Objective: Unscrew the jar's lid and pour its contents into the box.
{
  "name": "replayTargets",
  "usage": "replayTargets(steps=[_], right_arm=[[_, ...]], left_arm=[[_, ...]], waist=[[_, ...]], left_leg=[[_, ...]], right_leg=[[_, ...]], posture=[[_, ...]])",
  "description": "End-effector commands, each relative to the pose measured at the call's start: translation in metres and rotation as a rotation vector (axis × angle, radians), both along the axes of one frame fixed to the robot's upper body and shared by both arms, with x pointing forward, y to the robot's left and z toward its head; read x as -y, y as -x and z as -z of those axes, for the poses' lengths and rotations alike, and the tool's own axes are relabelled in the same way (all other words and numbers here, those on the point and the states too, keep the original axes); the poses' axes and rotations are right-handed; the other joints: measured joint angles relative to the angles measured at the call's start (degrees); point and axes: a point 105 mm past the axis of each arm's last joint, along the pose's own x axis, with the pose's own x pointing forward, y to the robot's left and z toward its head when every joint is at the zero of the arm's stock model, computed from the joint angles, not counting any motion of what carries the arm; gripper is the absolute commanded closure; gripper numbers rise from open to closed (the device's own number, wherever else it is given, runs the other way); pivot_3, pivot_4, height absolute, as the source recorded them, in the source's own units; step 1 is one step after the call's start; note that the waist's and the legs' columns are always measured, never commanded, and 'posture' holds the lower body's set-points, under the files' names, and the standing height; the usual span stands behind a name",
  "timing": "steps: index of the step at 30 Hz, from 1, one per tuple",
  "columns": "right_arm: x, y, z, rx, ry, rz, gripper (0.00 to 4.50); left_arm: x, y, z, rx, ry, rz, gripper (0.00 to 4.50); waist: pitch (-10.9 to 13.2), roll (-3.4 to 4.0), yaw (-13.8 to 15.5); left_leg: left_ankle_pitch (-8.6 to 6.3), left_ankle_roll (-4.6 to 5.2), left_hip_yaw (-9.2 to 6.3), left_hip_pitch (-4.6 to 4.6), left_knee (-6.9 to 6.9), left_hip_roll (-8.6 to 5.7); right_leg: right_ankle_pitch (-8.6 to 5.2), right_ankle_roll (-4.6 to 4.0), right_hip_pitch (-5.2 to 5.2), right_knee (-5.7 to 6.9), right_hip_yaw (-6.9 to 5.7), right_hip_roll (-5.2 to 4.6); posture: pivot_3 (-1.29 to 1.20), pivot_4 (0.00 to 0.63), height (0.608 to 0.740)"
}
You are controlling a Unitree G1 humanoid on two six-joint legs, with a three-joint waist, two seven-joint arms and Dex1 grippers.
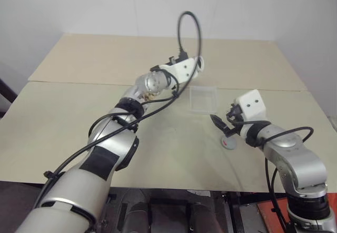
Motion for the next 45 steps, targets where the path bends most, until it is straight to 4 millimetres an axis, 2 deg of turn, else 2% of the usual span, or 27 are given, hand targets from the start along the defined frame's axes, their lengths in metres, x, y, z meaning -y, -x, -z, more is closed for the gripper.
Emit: replayTargets(steps=[1,3,6,11,14,21,24,30,33,37,42,45], right_arm=[[0.005,0.006,-0.013,0.071,0.010,0.039,0.04],[0.005,0.009,-0.013,0.074,0.007,0.047,0.04],[0.004,0.014,-0.015,0.080,0.001,0.060,0.04],[0.006,0.019,-0.013,0.079,-0.007,0.091,0.04],[0.009,0.022,-0.011,0.078,-0.011,0.113,0.04],[0.011,0.027,-0.009,0.077,-0.019,0.141,0.04],[0.011,0.026,-0.008,0.075,-0.018,0.144,0.04],[0.011,0.024,-0.006,0.068,-0.007,0.140,0.04],[0.011,0.024,-0.005,0.064,-0.006,0.138,0.04],[0.009,0.021,-0.005,0.063,-0.002,0.130,0.04],[0.007,0.020,-0.005,0.061,-0.019,0.119,0.04],[0.007,0.019,-0.006,0.061,-0.021,0.111,0.04]], left_arm=[[0.013,0.002,-0.020,0.272,-0.289,0.020,2.58],[0.017,0.002,-0.021,0.413,-0.481,0.033,2.58],[0.029,0.006,-0.023,0.578,-0.667,0.082,2.58],[0.043,0.012,-0.015,0.720,-0.939,0.178,2.58],[0.048,0.014,-0.019,0.770,-0.977,0.191,2.58],[0.043,0.010,-0.018,0.747,-1.000,0.159,2.58],[0.044,0.010,-0.021,0.705,-0.925,0.133,2.58],[0.040,0.007,-0.032,0.546,-0.664,0.055,2.58],[0.033,0.004,-0.044,0.412,-0.444,-0.004,2.58],[0.012,-0.004,-0.055,0.118,0.011,-0.073,2.58],[-0.003,-0.004,-0.051,-0.199,0.473,-0.014,2.58],[-0.012,0.002,-0.033,-0.431,0.746,0.125,2.58]], waist=[[0.01,-0.01,0.02],[0.01,-0.02,0.08],[0.01,-0.02,0.10],[0.01,-0.02,0.22],[0.01,-0.02,0.21],[0.02,-0.02,0.10],[0.01,-0.02,0.12],[0.01,-0.02,0.11],[0.01,-0.02,0.10],[0.01,-0.01,-0.11],[0.00,0.01,-0.26],[-0.02,0.03,-0.31]], left_leg=[[0.00,0.00,0.01,-0.01,0.01,0.00],[0.00,0.00,0.01,-0.03,0.02,0.00],[0.00,-0.01,0.01,-0.12,0.01,0.00],[0.00,-0.01,0.04,-0.58,0.09,-0.02],[0.00,-0.01,0.05,-0.59,0.08,-0.02],[0.00,-0.01,0.05,-0.59,0.09,-0.02],[0.00,-0.01,0.05,-0.59,0.11,-0.02],[0.00,-0.01,0.04,-0.60,0.14,-0.03],[0.00,-0.01,0.04,-0.60,0.17,-0.03],[0.01,0.00,0.04,-0.58,0.22,-0.03],[0.02,0.00,0.02,-0.54,0.29,-0.03],[0.02,0.00,0.02,-0.53,0.35,-0.03]], right_leg=[[0.00,0.00,-0.01,0.00,0.00,0.00],[-0.01,0.01,-0.03,0.01,0.00,-0.01],[-0.01,0.02,-0.14,0.03,0.01,-0.01],[0.00,0.00,-0.62,0.16,0.03,-0.03],[-0.01,0.01,-0.65,0.17,0.04,-0.03],[-0.01,0.01,-0.67,0.22,0.05,-0.04],[-0.01,0.01,-0.67,0.25,0.05,-0.05],[-0.01,0.01,-0.67,0.28,0.05,-0.06],[-0.01,0.01,-0.66,0.30,0.04,-0.06],[-0.01,0.01,-0.65,0.36,0.04,-0.06],[0.00,0.00,-0.63,0.49,0.04,-0.06],[0.02,0.00,-0.58,0.49,0.04,-0.06]], posture=[[0.00,0.150,0.740],[0.00,0.150,0.740],[0.00,0.150,0.740],[0.00,0.150,0.740],[0.00,0.150,0.740],[0.00,0.150,0.740],[0.00,0.150,0.740],[0.00,0.150,0.740],[0.00,0.150,0.740],[0.00,0.150,0.740],[0.00,0.150,0.740],[0.00,0.150,0.740]])
